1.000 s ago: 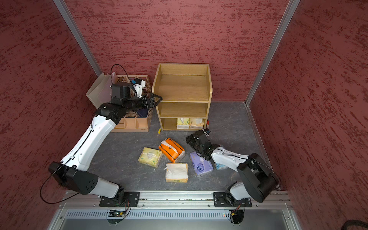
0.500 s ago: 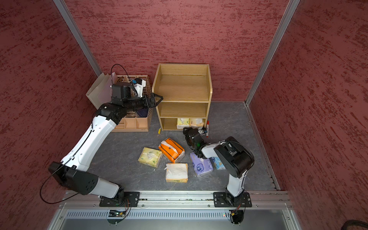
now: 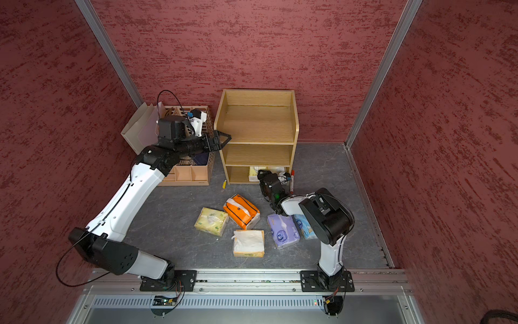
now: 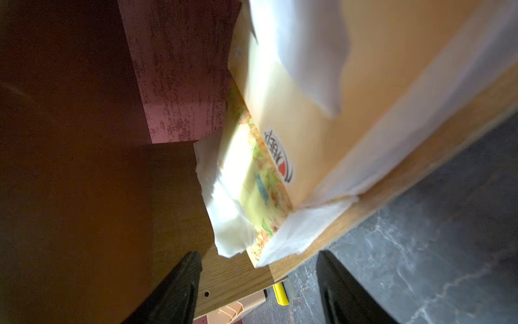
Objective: Remove the tissue boxes from the shelf
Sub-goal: Pick up a box of tissues from the shelf.
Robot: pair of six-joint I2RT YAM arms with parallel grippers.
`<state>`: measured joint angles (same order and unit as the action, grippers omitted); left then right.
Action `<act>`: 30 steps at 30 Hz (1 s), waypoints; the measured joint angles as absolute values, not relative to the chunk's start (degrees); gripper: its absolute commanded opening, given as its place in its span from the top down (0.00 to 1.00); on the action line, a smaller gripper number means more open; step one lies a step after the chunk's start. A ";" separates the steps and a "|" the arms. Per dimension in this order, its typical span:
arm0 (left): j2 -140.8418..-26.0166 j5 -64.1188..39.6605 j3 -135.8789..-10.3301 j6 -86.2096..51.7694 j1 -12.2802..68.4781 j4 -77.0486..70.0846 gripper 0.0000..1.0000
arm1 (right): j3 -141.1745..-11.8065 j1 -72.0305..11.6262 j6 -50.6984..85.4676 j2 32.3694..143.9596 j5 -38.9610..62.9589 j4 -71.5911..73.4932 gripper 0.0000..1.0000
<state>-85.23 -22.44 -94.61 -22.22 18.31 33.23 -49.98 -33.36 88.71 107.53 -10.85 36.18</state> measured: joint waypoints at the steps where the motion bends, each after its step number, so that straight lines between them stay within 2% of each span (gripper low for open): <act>1: -85.23 -22.44 -94.61 -22.24 18.33 33.12 0.00 | -50.37 -33.28 88.71 107.96 -10.85 36.14 0.32; 17: -85.23 -21.89 -94.54 -22.24 18.33 32.95 0.00 | -53.25 -31.79 90.08 110.26 -12.12 27.40 0.36; 21: -85.12 -21.52 -93.89 -22.24 18.33 32.75 0.00 | -55.00 -31.62 90.24 110.91 -12.10 25.82 0.39; 22: -85.03 -21.41 -93.49 -22.26 18.33 32.67 0.00 | -55.40 -31.62 90.41 110.93 -12.08 25.36 0.41; 25: -84.82 -20.93 -92.31 -22.48 18.33 32.51 0.00 | -56.55 -31.64 90.67 111.37 -12.03 24.01 0.55; 30: -84.07 -20.47 -91.09 -22.72 18.33 32.45 0.00 | -57.91 -31.66 91.20 111.72 -11.94 22.26 0.86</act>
